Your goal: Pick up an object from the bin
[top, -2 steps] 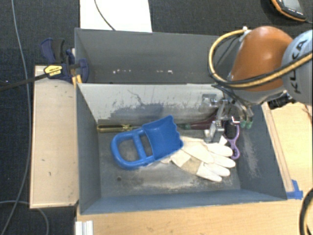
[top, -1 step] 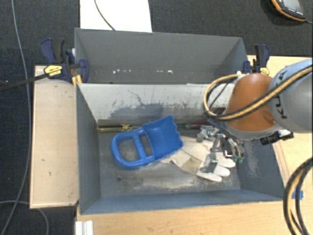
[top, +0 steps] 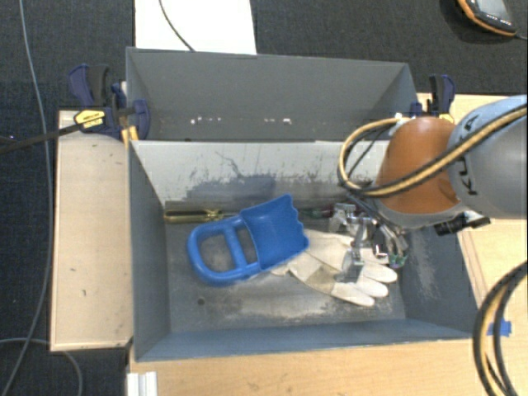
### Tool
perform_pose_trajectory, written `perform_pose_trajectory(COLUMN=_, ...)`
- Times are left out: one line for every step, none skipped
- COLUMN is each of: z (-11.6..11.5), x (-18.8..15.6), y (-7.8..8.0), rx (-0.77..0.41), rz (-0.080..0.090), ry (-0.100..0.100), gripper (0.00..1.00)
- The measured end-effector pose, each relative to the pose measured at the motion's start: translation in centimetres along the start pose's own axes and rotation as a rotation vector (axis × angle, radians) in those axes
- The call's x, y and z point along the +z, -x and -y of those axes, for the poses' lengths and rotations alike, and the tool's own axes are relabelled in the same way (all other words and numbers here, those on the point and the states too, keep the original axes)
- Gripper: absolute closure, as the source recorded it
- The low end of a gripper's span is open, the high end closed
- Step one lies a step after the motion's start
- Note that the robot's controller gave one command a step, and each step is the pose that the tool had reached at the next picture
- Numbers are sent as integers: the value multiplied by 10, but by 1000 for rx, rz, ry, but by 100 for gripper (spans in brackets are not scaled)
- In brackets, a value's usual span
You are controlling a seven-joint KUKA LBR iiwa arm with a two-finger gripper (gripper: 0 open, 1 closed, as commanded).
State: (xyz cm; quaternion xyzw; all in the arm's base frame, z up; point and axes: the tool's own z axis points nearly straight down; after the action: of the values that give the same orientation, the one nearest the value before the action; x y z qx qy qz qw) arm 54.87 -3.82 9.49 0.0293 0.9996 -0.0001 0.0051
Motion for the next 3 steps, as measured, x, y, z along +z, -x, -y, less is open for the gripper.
perform_pose_trajectory(z=5, x=-19, y=-6, rx=-14, rz=-12, ry=1, gripper=0)
perform_pose_trajectory(z=0, x=-44, y=-6, rx=-34, rz=3, ry=-1, gripper=0)
perform_pose_trajectory(z=5, x=-115, y=-5, rx=86, rz=11, ry=-1, gripper=0)
